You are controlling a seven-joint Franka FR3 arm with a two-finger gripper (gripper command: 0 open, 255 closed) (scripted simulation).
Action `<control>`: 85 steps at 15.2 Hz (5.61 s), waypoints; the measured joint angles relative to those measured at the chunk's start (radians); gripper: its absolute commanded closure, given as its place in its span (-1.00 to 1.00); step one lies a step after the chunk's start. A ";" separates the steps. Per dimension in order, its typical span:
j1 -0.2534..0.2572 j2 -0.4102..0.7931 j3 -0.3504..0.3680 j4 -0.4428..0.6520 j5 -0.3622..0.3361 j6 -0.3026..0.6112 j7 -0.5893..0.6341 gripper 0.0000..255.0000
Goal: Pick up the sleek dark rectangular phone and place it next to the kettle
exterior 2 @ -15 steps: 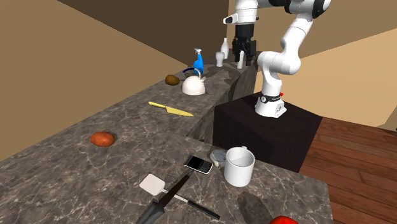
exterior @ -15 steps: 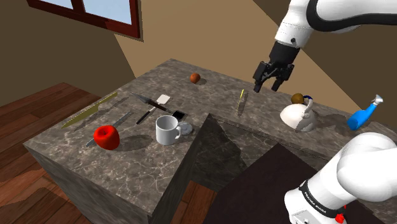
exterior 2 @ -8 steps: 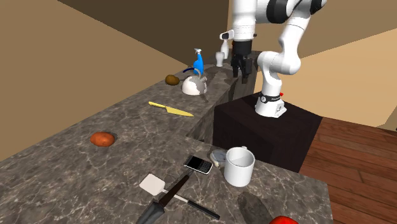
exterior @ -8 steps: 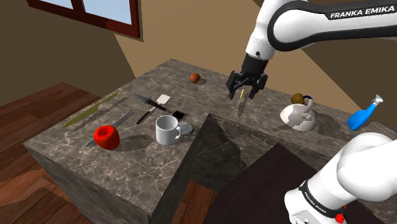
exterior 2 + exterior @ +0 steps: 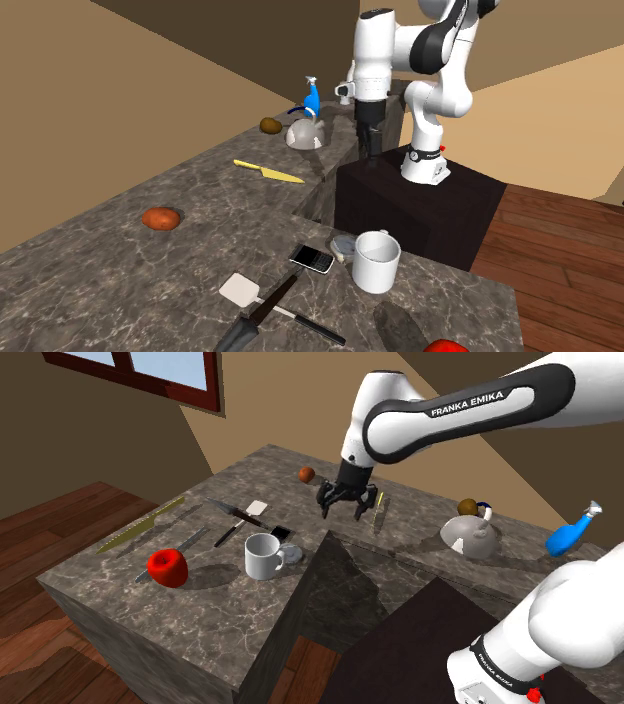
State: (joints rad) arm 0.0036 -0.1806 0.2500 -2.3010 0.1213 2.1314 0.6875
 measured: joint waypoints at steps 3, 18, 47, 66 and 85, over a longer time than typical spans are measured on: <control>-0.004 0.115 0.018 0.068 -0.034 0.048 0.085 -1.00; 0.090 0.727 -0.037 0.567 -0.219 0.157 0.471 -1.00; 0.121 0.878 -0.064 0.673 -0.241 0.203 0.522 1.00; 0.108 0.737 -0.043 0.711 -0.213 0.025 0.511 1.00; 0.104 0.650 -0.031 0.840 -0.193 -0.189 0.501 1.00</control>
State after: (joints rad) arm 0.1077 0.4693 0.2187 -1.4609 -0.0713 1.9419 1.1885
